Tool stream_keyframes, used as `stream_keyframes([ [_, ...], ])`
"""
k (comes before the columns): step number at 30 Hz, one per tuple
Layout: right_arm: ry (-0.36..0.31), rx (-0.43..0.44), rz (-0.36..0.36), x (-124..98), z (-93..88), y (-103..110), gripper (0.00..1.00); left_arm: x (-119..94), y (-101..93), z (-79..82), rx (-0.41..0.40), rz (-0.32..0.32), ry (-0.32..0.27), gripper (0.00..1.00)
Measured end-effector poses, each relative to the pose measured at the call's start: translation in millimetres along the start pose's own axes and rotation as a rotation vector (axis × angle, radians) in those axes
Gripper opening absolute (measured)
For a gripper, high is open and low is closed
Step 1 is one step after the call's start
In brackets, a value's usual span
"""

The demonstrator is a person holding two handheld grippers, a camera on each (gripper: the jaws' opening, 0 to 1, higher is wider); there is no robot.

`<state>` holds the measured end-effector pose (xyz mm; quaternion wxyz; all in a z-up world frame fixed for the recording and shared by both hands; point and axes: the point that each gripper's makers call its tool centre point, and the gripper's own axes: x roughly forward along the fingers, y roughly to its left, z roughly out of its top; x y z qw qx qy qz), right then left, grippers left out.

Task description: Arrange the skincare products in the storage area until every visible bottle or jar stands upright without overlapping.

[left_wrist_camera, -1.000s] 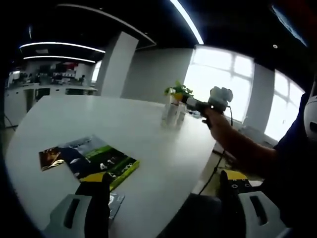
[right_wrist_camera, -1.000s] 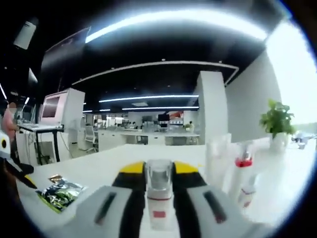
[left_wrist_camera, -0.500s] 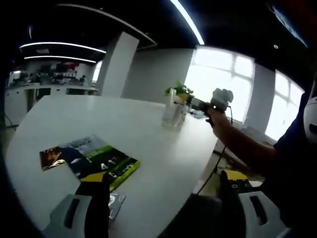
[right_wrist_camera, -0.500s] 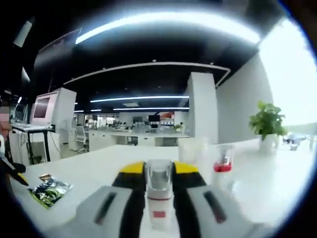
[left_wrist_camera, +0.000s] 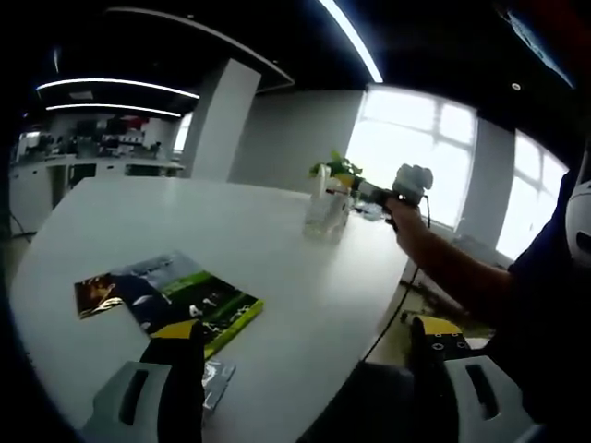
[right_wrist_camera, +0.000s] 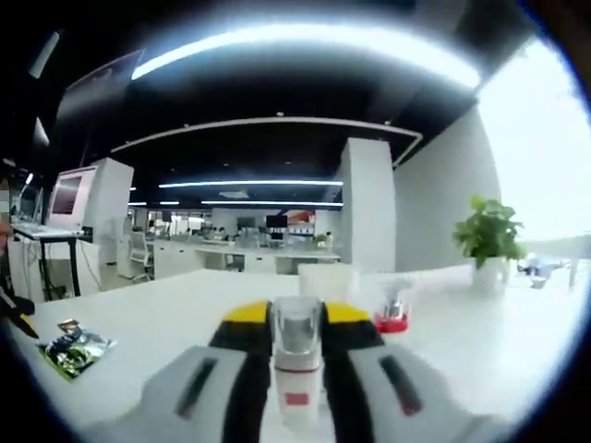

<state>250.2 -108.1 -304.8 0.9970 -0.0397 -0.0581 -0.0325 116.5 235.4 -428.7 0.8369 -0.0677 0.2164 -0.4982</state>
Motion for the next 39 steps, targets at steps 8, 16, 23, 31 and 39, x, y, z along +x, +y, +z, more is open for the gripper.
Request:
stream_keyframes([
  [8,0.013,-0.006,-0.008,6.9,-5.4,-8.4,0.19,0.4,1.8,3.0,-0.001,0.012,-0.006,0.96],
  [16,0.021,-0.008,-0.015,10.8,-9.9,-14.2,0.19,2.3,3.7,4.0,-0.003,0.025,-0.006,0.99],
  [23,0.034,-0.009,-0.013,13.4,-18.3,-15.1,0.19,5.7,4.1,5.1,0.001,0.027,-0.002,0.99],
  [31,0.046,-0.009,-0.013,17.3,-26.4,-17.1,0.19,7.9,3.7,4.8,0.000,0.026,0.003,0.99],
  [39,0.047,0.002,-0.009,19.4,-34.7,-16.7,0.19,9.4,5.1,4.1,-0.004,0.033,0.008,0.99],
])
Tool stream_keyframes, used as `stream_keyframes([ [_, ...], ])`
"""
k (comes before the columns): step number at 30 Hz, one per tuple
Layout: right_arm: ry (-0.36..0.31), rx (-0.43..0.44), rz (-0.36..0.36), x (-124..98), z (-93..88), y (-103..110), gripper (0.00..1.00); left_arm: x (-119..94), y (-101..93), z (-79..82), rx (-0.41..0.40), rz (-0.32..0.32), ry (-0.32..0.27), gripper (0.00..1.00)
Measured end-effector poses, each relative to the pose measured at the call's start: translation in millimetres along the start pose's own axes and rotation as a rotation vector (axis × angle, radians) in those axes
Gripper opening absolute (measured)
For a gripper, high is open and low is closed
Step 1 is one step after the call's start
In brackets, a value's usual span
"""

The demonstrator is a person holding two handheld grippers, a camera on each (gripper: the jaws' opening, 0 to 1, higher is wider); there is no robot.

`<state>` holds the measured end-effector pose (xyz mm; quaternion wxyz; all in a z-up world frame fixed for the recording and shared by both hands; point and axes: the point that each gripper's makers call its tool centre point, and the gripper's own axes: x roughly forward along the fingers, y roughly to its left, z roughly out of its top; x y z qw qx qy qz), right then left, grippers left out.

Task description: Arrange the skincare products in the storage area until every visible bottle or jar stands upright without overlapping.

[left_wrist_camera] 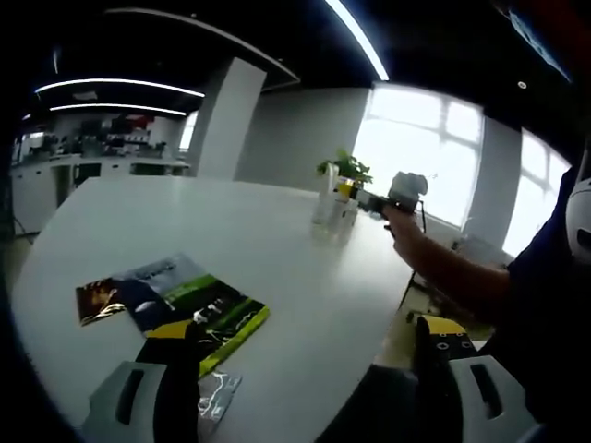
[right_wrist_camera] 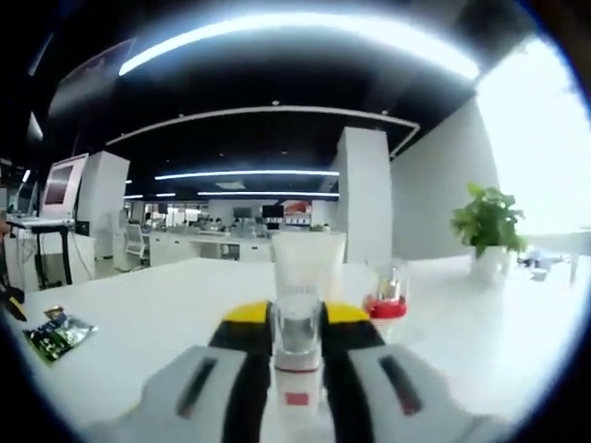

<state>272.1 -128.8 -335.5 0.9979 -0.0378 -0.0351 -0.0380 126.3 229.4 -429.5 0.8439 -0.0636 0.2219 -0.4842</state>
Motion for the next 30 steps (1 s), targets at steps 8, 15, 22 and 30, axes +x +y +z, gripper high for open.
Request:
stream_keyframes([
  [8,0.005,0.012,-0.002,-0.3,-6.1,-4.7,0.19,1.8,0.9,-1.1,-0.004,0.004,0.003,0.99],
  [15,0.005,0.031,0.002,0.1,-10.3,-4.6,0.19,2.3,1.0,-2.2,-0.007,0.007,0.005,0.99],
  [22,0.008,0.041,0.002,0.2,-14.8,-4.1,0.19,2.8,2.1,-2.8,-0.009,0.008,0.008,0.99],
  [30,0.009,0.066,-0.003,1.0,-21.7,-6.5,0.19,4.0,3.7,-3.0,-0.011,0.008,0.011,0.99],
])
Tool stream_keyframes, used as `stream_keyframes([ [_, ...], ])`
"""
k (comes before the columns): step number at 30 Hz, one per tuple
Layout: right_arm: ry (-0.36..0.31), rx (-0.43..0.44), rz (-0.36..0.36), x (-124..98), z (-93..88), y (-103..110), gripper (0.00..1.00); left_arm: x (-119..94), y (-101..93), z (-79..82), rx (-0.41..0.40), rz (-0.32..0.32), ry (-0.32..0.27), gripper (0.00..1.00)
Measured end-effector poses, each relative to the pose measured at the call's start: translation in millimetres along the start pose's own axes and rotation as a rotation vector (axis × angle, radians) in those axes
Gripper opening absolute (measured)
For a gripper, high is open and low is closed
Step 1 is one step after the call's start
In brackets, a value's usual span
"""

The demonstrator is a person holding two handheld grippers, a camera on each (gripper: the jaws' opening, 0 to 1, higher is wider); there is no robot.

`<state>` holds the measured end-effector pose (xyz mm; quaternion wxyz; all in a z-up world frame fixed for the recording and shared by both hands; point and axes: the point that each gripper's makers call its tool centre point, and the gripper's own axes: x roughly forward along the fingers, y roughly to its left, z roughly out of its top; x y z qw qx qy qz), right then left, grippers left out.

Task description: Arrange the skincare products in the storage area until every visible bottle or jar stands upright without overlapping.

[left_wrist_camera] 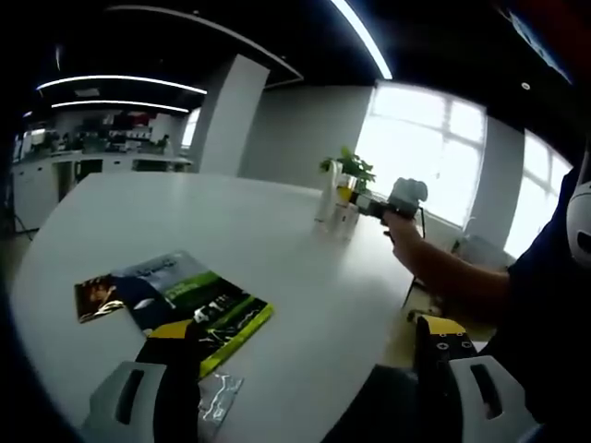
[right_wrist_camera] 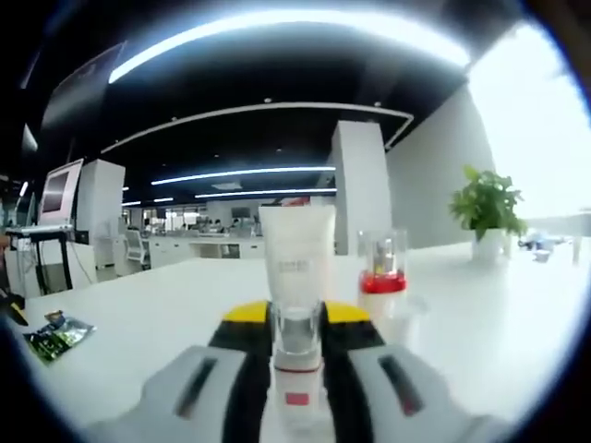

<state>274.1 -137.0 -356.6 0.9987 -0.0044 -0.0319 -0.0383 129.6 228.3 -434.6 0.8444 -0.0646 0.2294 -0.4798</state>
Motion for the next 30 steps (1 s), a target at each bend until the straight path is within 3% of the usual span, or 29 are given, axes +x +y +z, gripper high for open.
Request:
stream_keyframes([
  [13,-0.003,0.025,-0.012,1.6,-2.4,-1.2,0.19,0.6,1.1,1.0,-0.002,0.002,0.002,0.99],
  [30,0.012,-0.025,-0.019,0.6,-2.9,0.1,0.20,-1.5,0.7,0.4,-0.001,0.003,0.001,0.99],
])
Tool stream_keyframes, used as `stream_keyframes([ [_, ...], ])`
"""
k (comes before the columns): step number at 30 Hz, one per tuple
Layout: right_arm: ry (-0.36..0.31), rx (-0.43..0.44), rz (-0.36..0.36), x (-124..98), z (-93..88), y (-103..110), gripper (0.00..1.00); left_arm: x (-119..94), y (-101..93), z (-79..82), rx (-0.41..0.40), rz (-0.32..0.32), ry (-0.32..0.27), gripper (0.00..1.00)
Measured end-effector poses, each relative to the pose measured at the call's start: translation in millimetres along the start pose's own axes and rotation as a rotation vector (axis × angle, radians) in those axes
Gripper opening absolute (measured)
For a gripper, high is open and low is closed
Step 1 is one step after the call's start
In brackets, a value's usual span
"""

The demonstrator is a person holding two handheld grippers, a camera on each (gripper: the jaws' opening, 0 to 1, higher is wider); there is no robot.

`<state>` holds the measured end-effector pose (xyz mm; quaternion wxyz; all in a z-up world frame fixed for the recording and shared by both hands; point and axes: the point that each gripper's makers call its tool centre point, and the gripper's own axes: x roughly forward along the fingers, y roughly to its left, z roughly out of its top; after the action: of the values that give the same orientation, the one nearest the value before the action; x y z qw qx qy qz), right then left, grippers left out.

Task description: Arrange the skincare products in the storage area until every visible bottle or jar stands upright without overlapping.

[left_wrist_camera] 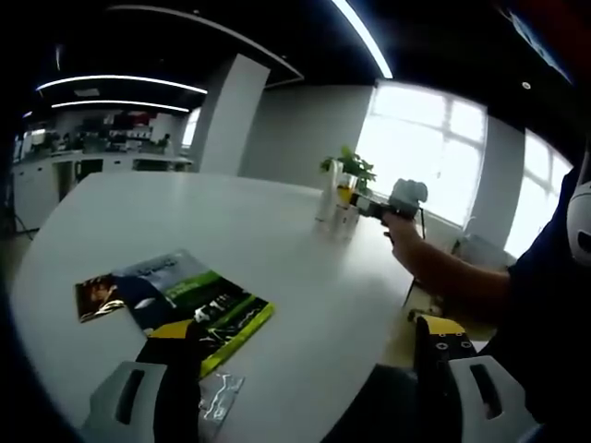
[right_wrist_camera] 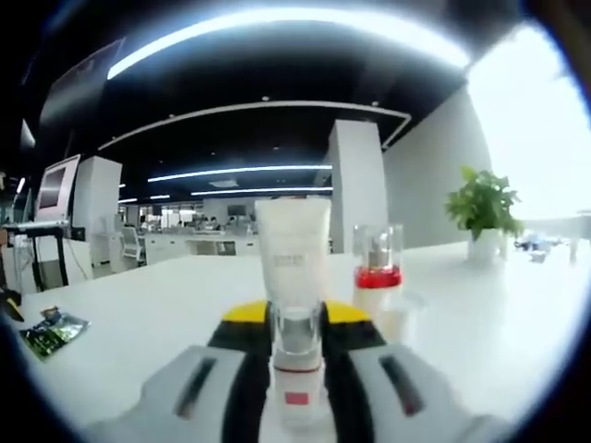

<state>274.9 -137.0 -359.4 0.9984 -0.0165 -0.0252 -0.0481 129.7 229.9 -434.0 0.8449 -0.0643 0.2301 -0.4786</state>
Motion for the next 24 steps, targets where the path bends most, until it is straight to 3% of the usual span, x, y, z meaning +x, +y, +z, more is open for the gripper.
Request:
stream_keyframes([
  [24,0.020,-0.033,-0.002,3.7,-2.1,-0.7,0.29,2.2,-3.0,-0.1,0.005,-0.003,0.004,0.99],
])
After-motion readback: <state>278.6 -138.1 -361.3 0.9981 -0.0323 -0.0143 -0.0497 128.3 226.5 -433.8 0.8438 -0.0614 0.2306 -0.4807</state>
